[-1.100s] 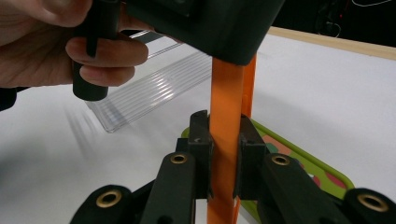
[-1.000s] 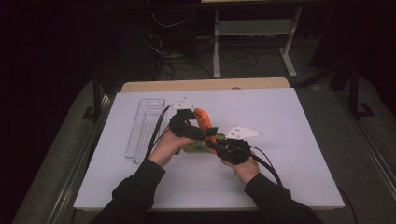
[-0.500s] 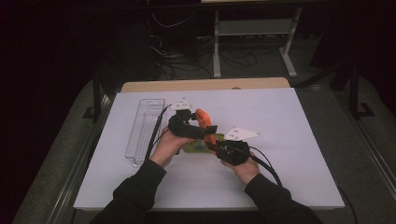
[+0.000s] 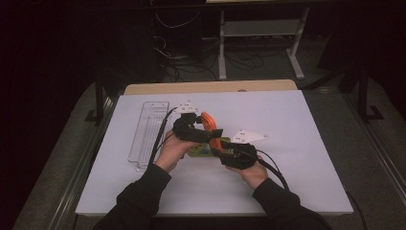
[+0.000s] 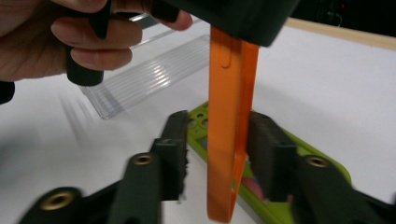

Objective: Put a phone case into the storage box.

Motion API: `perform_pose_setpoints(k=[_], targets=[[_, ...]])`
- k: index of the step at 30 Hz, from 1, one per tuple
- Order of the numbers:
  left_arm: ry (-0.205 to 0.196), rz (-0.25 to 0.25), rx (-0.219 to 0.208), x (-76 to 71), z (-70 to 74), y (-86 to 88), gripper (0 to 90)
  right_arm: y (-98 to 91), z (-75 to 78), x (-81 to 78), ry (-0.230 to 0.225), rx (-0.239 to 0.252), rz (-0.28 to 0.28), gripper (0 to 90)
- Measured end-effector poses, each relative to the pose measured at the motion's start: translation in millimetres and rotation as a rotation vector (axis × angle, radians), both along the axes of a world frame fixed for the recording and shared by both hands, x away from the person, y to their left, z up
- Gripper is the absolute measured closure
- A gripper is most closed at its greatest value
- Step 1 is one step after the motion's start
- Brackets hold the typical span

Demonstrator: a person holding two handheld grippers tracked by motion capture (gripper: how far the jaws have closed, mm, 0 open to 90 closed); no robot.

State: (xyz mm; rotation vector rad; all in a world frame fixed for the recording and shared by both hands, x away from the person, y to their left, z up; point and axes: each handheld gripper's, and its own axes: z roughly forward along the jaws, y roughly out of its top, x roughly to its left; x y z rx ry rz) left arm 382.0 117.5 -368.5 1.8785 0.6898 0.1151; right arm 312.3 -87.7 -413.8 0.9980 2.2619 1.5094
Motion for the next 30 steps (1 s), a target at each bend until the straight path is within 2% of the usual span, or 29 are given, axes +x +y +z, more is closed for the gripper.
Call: perform_pose_setpoints(k=[1,2,3,4,7,8,10,12,14,15,17,20,21,22,24,26,27,30], targets=[[-0.002,0.002,0.003,0.0,0.0,0.0,14.2,0.0,0.0,0.0,0.0,0.0,0.0,51.8],[-0.013,0.004,0.011,0.6,0.3,0.9,14.3,-2.5,0.1,0.5,-0.003,-0.011,0.005,44.9],[-0.013,0.004,0.011,0.6,0.3,0.9,14.3,-2.5,0.1,0.5,-0.003,-0.011,0.005,44.9],[-0.017,0.003,0.016,1.1,0.4,1.5,14.3,-6.5,0.9,0.6,0.004,-0.018,0.015,37.6],[-0.017,0.01,0.004,1.0,0.6,2.3,14.3,-10.5,2.1,0.1,0.027,-0.034,0.013,32.0],[-0.018,0.019,0.007,0.3,1.3,3.2,14.3,-16.0,2.4,-0.4,0.035,-0.053,0.009,26.5],[-0.011,0.026,0.002,-0.5,1.8,3.2,14.3,-19.5,2.7,-0.3,0.037,-0.07,0.015,24.3],[-0.017,0.03,0.003,0.5,3.1,5.5,14.3,-30.1,4.0,-2.1,0.061,-0.095,0.008,17.0],[-0.013,0.031,0.006,0.6,4.0,6.2,14.3,-33.2,3.9,-2.3,0.074,-0.107,0.005,14.3],[-0.017,0.034,0.001,0.9,4.3,6.3,14.4,-39.6,1.1,-3.8,0.079,-0.136,0.006,12.4],[-0.016,0.034,0.011,1.5,6.8,7.4,14.3,-42.5,-0.2,-6.1,0.09,-0.144,0.001,10.7],[-0.024,0.034,0.016,3.9,14.1,9.5,14.3,-55.1,-7.4,-12.2,0.104,-0.176,0.017,2.0],[-0.024,0.034,0.016,3.9,14.1,9.5,14.3,-55.1,-7.4,-12.2,0.104,-0.176,0.017,2.0],[-0.034,0.038,0.016,5.1,16.8,11.0,14.3,-60.4,-11.6,-15.1,0.128,-0.191,0.028,0.0],[-0.033,0.04,0.025,5.5,18.5,12.6,14.3,-66.4,-14.7,-17.4,0.117,-0.209,0.017,0.0],[-0.04,0.044,0.033,7.6,21.1,15.4,14.3,-72.6,-15.3,-18.6,0.126,-0.204,0.003,0.0],[-0.049,0.047,0.043,10.6,25.1,18.9,14.3,-76.1,-15.9,-18.7,0.114,-0.202,-0.003,0.0],[-0.064,0.068,0.036,16.1,33.4,24.1,14.3,-84.7,-17.3,-20.9,0.107,-0.199,-0.022,0.0]])
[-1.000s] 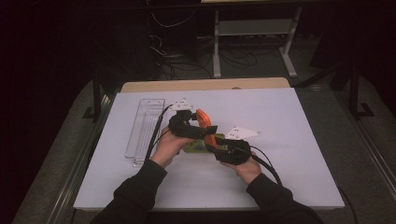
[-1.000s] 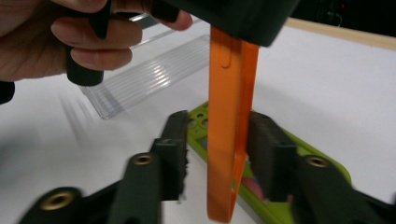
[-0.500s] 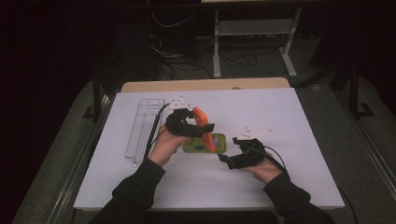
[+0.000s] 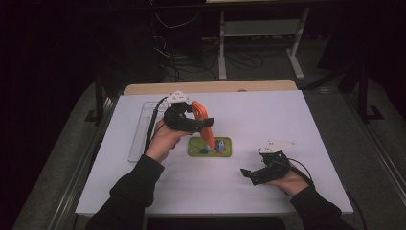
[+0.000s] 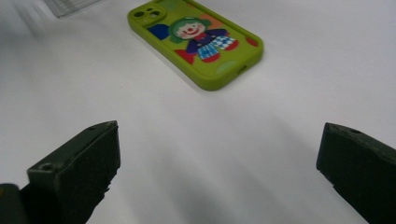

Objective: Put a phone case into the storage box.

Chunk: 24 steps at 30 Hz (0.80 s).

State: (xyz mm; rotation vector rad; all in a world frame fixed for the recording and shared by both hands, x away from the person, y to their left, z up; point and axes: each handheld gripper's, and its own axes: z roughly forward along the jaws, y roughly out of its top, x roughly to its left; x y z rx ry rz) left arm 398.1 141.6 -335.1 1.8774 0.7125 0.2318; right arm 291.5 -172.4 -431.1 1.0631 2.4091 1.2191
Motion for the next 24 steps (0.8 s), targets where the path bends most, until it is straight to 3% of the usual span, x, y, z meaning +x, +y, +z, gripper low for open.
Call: perform_pose_setpoints(k=[3,11,15,18,19,21,22,24], targets=[[-0.015,0.004,0.013,5.4,6.3,5.3,14.3,-4.7,-1.3,-1.3,-0.021,-0.009,-0.013,0.0],[-0.05,0.085,0.032,28.2,27.5,25.1,14.3,-12.2,-5.2,-6.2,-0.024,-0.036,-0.036,0.0],[-0.071,0.143,0.048,40.2,37.0,35.9,14.3,-14.4,-5.3,-9.2,-0.013,-0.033,-0.045,0.0],[-0.082,0.217,0.069,52.7,43.6,47.4,14.2,-15.3,-5.6,-10.2,-0.022,-0.033,-0.043,0.0],[-0.082,0.217,0.069,52.7,43.6,47.4,14.3,-15.6,-5.5,-10.0,-0.034,-0.036,-0.041,0.0],[-0.093,0.255,0.098,58.3,46.0,53.1,14.2,-15.6,-5.3,-10.2,-0.035,-0.035,-0.042,0.0],[-0.1,0.301,0.114,62.7,47.0,58.2,14.2,-15.8,-5.1,-10.4,-0.039,-0.038,-0.042,0.0],[-0.103,0.322,0.126,64.9,47.1,61.1,14.2,-15.7,-4.9,-10.8,-0.035,-0.034,-0.044,0.0]])
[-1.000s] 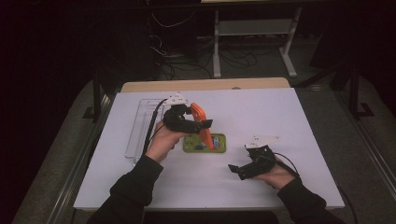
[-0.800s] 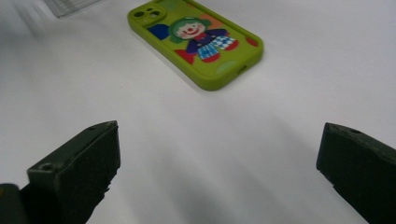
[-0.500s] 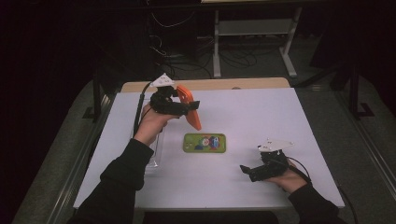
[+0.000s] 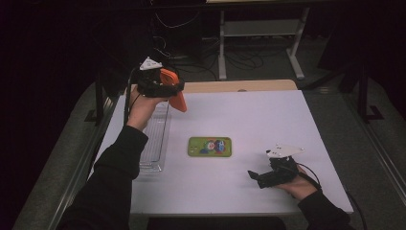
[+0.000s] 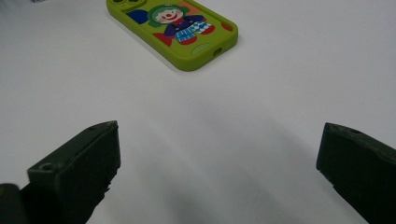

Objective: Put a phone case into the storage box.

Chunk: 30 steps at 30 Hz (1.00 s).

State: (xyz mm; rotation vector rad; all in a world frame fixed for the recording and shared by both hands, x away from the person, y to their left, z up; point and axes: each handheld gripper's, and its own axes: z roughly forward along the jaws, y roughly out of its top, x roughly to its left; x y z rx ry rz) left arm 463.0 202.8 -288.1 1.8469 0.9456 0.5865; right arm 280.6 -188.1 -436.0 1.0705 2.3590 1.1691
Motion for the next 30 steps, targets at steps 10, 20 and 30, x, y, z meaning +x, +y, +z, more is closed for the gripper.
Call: perform_pose_setpoints(k=[10,20,30], targets=[[0.009,0.246,0.061,20.4,-10.7,31.4,14.1,-1.0,1.3,-0.5,-0.008,0.008,0.005,0.0],[0.037,0.392,0.111,34.2,-24.2,36.1,13.9,-2.5,2.3,0.0,-0.016,0.015,0.006,0.0],[0.095,0.449,0.16,44.0,-45.3,35.6,13.7,-3.8,2.8,-1.8,-0.018,0.015,0.0,0.0]])
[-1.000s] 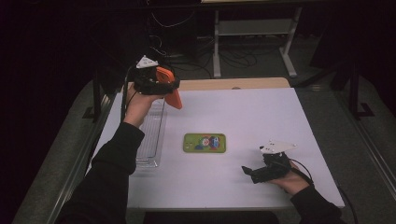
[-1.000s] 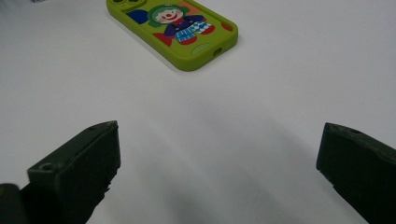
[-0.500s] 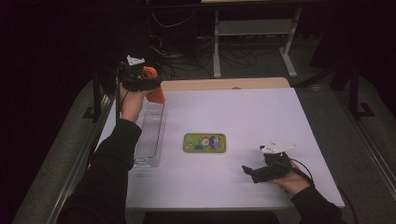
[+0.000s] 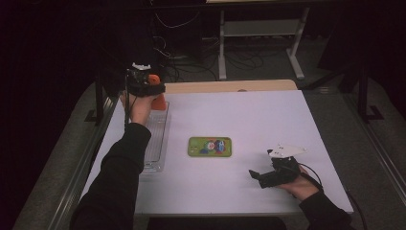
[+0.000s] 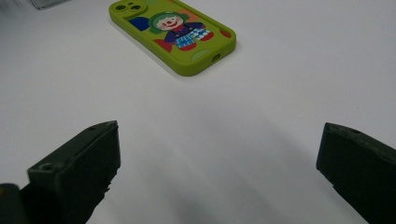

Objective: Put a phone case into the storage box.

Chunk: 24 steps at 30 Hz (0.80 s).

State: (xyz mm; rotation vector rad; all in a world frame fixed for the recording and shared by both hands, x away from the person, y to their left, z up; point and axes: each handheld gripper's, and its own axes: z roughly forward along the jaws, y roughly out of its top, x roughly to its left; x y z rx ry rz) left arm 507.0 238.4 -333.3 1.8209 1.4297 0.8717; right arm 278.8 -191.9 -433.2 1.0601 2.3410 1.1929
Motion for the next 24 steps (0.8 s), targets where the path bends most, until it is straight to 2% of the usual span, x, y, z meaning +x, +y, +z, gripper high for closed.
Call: perform_pose_setpoints(k=[5,9,15,24], targets=[[0.028,0.025,0.011,3.4,-14.8,-1.3,13.6,-0.8,0.7,-1.0,0.002,-0.002,-0.005,0.0],[0.072,0.041,0.018,6.2,-27.3,-2.1,13.5,-1.0,1.4,-0.1,-0.011,0.0,-0.007,0.0],[0.057,0.062,0.037,6.9,-35.3,-3.2,13.3,-0.5,1.7,-1.3,-0.009,0.002,-0.006,0.0],[0.037,0.071,0.022,7.0,-41.5,-3.4,11.8,1.0,2.0,1.0,-0.019,0.003,0.002,0.0]])
